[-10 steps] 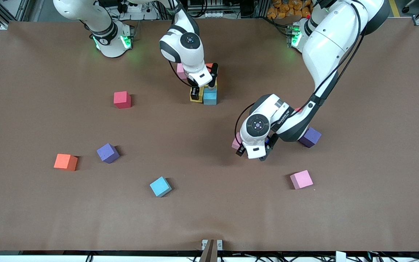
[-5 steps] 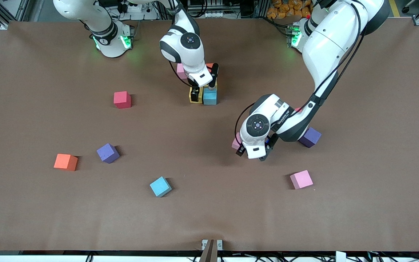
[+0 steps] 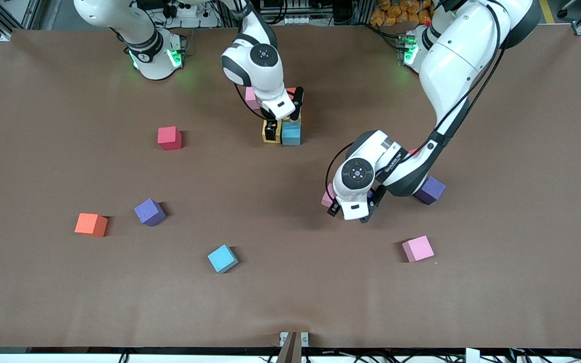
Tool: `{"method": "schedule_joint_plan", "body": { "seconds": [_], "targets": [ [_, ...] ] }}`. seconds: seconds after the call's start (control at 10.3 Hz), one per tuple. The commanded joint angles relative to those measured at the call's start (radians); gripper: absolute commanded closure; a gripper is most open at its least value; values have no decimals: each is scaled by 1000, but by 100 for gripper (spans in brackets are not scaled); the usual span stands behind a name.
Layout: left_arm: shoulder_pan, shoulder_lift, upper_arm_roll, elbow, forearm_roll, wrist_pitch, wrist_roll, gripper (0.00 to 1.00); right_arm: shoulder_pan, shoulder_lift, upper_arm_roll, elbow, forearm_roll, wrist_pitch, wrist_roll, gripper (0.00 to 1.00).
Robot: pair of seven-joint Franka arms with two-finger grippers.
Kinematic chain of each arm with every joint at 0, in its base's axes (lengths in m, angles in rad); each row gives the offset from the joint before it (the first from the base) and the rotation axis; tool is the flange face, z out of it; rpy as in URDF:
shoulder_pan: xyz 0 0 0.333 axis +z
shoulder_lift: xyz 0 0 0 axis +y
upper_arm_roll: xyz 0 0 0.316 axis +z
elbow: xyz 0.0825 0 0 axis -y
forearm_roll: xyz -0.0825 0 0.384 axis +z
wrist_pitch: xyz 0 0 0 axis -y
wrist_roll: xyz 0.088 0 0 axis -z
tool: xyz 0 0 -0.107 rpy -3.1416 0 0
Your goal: Form number 2 with 11 blocks
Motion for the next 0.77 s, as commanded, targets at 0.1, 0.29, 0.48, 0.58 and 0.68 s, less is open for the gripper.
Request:
{"method": "schedule_joint_plan", "body": {
  "seconds": [0.1,0.29,0.48,0.58,0.68],
  "targets": [
    [-7,-4,5,9,-7,-10,-18,0,-8,-106,-1,-32,10,-90,8,0],
    [-5,-5,5,10,-5,-10,-15,0,-47,-188,-2,-72,9,-113,10,0],
    [-4,-5,5,10,-7,-10,-14,0,-142,-252,-2,-67,9,-199,10,0],
    [-4,-5,5,10,-5,-10,-14,0,-197,-256,-2,-61,9,-199,11,0],
    [-4,-7,5,10,-5,-10,-14,0,-257,-253,-2,-47,9,-190,11,0]
  ]
}}
